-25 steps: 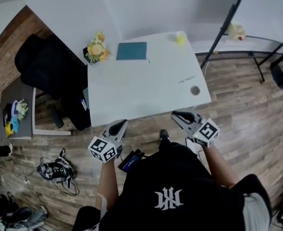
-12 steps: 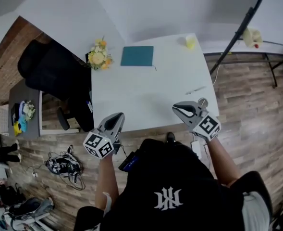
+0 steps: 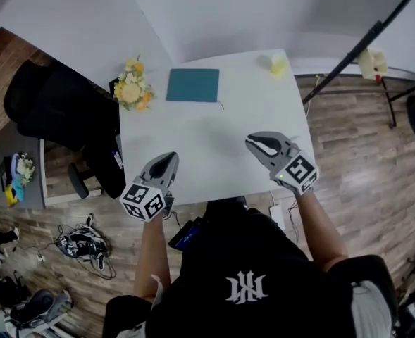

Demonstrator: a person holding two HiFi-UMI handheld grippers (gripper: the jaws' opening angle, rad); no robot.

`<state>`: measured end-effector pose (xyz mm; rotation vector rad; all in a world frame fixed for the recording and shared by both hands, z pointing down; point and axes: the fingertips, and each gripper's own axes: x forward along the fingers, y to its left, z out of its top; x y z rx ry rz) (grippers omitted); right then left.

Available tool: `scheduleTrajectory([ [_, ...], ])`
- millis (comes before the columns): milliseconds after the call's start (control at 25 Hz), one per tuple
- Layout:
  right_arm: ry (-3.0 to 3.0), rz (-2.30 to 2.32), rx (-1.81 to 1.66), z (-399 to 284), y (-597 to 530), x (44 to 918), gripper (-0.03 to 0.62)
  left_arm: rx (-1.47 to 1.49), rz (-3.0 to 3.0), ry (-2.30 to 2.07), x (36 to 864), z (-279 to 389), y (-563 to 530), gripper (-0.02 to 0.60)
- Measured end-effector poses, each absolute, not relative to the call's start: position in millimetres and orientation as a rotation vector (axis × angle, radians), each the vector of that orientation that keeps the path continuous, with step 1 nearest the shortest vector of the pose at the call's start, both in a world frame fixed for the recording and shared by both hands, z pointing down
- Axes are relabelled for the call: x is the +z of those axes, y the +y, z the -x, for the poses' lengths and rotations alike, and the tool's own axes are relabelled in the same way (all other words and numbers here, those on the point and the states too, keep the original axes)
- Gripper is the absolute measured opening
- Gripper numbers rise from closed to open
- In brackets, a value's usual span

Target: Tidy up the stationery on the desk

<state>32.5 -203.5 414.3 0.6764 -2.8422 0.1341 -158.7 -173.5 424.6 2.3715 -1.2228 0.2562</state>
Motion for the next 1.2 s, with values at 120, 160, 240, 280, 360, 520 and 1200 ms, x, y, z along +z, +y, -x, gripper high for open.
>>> scheduleTrajectory([
  [120,-2.813,-0.699,0.158,-25.2,-232.7,417.7,0.048,0.234,-2.353,-1.197,439.9,161.3,-200.0,-0.003],
  [160,-2.803,-0.707,0.165,-21.8,-242.9,419.5,0.048,0.229,-2.345,-1.188,445.1,162.9,-209.7,-0.003],
  [240,-2.787,-0.709,0.178,-13.9,-260.7,423.2,0.048,0.221,-2.325,-1.179,455.0,165.7,-226.6,-0.003],
  [280,-2.777,-0.701,0.184,-10.4,-267.8,425.5,0.048,0.211,-2.312,-1.178,459.5,166.0,-233.0,-0.003],
  [360,-2.748,-0.679,0.199,-3.5,-281.0,430.9,0.048,0.187,-2.283,-1.178,468.8,165.5,-243.3,-0.003],
  [520,-2.683,-0.603,0.236,22.8,-315.2,447.8,0.108,0.173,-2.234,-1.168,494.8,174.4,-271.5,-0.003],
  [1200,-2.532,-0.374,0.156,59.5,-467.8,522.9,0.143,0.143,-1.902,-1.352,576.2,170.0,-368.5,0.101],
])
